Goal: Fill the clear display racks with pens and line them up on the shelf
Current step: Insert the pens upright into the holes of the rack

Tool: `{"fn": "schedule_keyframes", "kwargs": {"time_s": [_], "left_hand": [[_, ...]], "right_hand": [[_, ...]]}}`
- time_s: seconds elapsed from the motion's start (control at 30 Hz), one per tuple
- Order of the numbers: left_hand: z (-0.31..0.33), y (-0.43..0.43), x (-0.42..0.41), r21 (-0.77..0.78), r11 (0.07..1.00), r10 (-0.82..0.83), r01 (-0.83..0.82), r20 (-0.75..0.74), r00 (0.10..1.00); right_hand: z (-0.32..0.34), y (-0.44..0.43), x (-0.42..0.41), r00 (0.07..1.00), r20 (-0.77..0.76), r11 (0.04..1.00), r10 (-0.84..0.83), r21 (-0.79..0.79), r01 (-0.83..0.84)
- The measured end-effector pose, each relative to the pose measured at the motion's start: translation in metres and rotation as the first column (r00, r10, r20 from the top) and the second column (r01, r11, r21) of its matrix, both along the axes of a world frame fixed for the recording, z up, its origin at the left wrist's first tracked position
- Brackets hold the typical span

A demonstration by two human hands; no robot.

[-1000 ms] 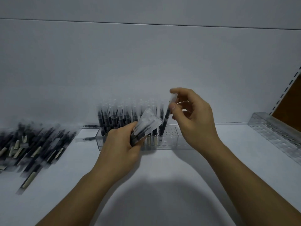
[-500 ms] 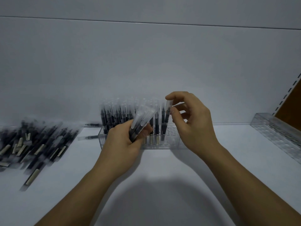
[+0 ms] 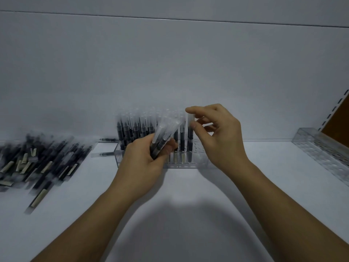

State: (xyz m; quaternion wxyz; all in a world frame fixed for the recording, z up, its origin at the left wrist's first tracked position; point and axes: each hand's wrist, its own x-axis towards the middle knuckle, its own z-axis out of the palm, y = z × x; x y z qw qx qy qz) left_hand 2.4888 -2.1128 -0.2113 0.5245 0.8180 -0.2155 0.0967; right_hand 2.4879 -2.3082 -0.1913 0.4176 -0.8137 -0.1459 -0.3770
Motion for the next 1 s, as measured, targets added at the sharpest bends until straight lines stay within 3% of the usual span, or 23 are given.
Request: {"fn": "schedule_keyframes", "kwargs": {"time_s": [0.07, 0.2, 0.4, 0.5, 0.6, 0.7, 0.83, 0.9, 1.0], "left_hand": [[0.001, -0.001, -0.001, -0.067, 0.998, -0.023, 0.021, -0.028, 0.999], [0.005, -0.004, -0.005, -0.368, 0.928, -0.132, 0.060, -0.172, 0.976], [0.009, -0.004, -0.007, -0.516, 0.854, -0.245, 0.071, -0.277, 0.929], [0.009, -0.004, -0.008, -0.476, 0.869, -0.307, 0.134, -0.306, 0.901], [0.011, -0.005, -0.013, -0.371, 0.900, -0.348, 0.229, -0.294, 0.890], [0.012, -0.007, -0.015, -0.373, 0.889, -0.387, 0.266, -0.302, 0.871], [0.012, -0.008, -0.015, -0.450, 0.858, -0.402, 0.246, -0.291, 0.868], [0.011, -0.008, -0.013, -0.461, 0.864, -0.348, 0.203, -0.254, 0.902], [0.004, -0.004, -0.007, -0.309, 0.945, -0.154, 0.111, -0.116, 0.981]], "right_hand": [[-0.002, 0.002, -0.001, 1.000, -0.009, 1.000, 0.005, -0.005, -0.005], [-0.004, 0.001, -0.004, 1.000, -0.014, 1.000, 0.001, -0.023, -0.002], [0.004, 0.006, -0.012, 0.996, 0.072, 0.998, -0.058, 0.010, 0.057], [0.006, 0.013, -0.018, 0.999, 0.047, 0.999, 0.018, 0.035, -0.020], [0.003, 0.018, -0.018, 0.980, -0.117, 0.985, 0.162, 0.076, -0.154], [0.001, 0.017, -0.015, 0.933, -0.239, 0.961, 0.269, 0.124, -0.246], [0.006, 0.012, -0.015, 0.930, -0.201, 0.942, 0.308, 0.198, -0.270], [0.011, 0.009, -0.015, 0.935, -0.169, 0.922, 0.312, 0.291, -0.255], [0.020, -0.002, -0.013, 0.939, -0.142, 0.835, 0.313, 0.513, -0.201]]}}
